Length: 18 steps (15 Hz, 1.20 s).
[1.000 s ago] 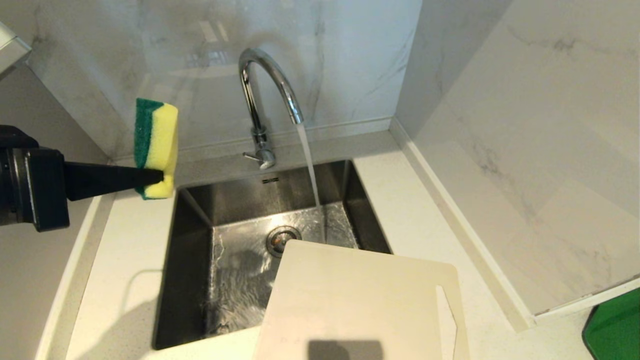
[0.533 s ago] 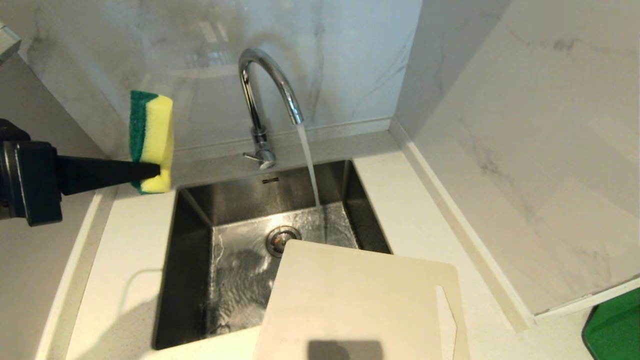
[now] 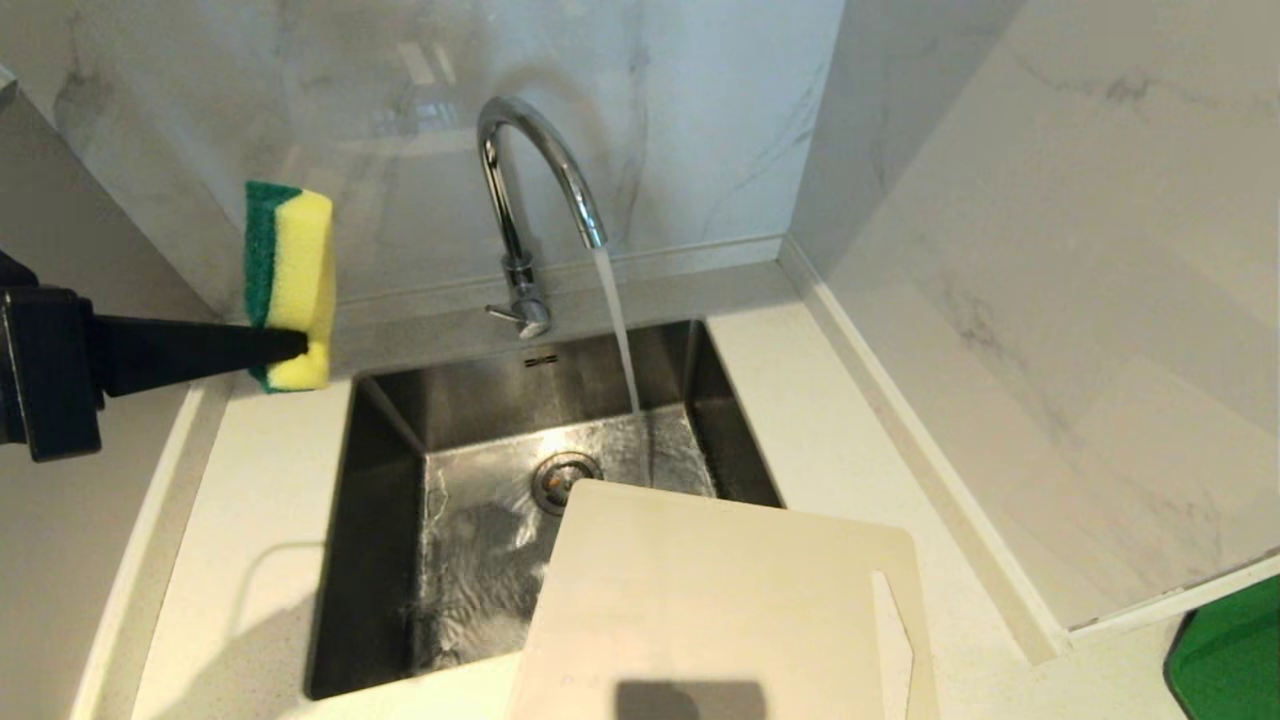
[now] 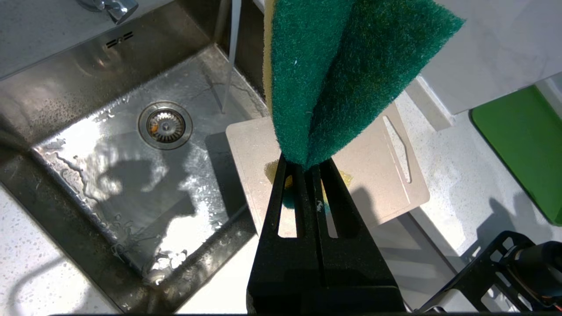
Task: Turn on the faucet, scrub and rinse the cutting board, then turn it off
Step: Put down the cleaning cloth
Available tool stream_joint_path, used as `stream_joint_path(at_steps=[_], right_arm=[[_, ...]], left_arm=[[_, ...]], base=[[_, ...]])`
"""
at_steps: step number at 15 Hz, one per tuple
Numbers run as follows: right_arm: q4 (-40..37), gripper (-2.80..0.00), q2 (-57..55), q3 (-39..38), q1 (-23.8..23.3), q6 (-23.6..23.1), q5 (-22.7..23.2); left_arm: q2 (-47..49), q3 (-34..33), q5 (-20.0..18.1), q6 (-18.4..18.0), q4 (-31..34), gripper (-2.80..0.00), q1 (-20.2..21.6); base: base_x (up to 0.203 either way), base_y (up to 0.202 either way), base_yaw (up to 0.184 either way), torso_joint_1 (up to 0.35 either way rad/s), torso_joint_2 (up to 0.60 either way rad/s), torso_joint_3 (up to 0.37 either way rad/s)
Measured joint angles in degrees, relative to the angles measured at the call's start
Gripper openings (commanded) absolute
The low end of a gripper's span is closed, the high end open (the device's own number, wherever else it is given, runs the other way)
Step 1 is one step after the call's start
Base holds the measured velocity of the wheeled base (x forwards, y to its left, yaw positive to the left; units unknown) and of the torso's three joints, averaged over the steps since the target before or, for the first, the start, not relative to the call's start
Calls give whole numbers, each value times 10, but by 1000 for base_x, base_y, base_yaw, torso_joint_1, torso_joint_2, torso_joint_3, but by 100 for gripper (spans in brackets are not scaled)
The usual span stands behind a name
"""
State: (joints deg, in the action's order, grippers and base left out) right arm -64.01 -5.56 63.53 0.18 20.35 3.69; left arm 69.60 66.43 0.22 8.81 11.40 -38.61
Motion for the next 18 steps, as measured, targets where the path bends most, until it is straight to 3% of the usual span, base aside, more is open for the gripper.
stream_joint_path(at_steps=[2,4,6,9,12,14,18], right_arm=[[-57,-280,33,-27,-1,-1,3],[-35,-280,47,-93,-1,-5,3],[75,-280,53,-213,-1,-39,-1],[279,-280,55,-411,-2,-140,-10],[471,-280,55,-553,-2,-229,-17],[536,-280,55,-585,-2,-227,-23],[543,-280,55,-595,-1,-202,-35]], left_arm=[[-3,-1,1,0,0,-280,0],[-5,-1,0,0,1,-280,0],[-7,-3,1,0,1,-280,0],[-9,-8,3,0,2,-280,0],[-7,-2,5,-1,1,-280,0],[-6,1,4,-1,1,-280,0],[-9,-2,3,-1,1,-280,0]], base=[[0,0,0,0,0,0],[0,0,0,0,0,0],[0,0,0,0,0,0],[0,0,0,0,0,0],[0,0,0,0,0,0],[0,0,0,0,0,0],[0,0,0,0,0,0]])
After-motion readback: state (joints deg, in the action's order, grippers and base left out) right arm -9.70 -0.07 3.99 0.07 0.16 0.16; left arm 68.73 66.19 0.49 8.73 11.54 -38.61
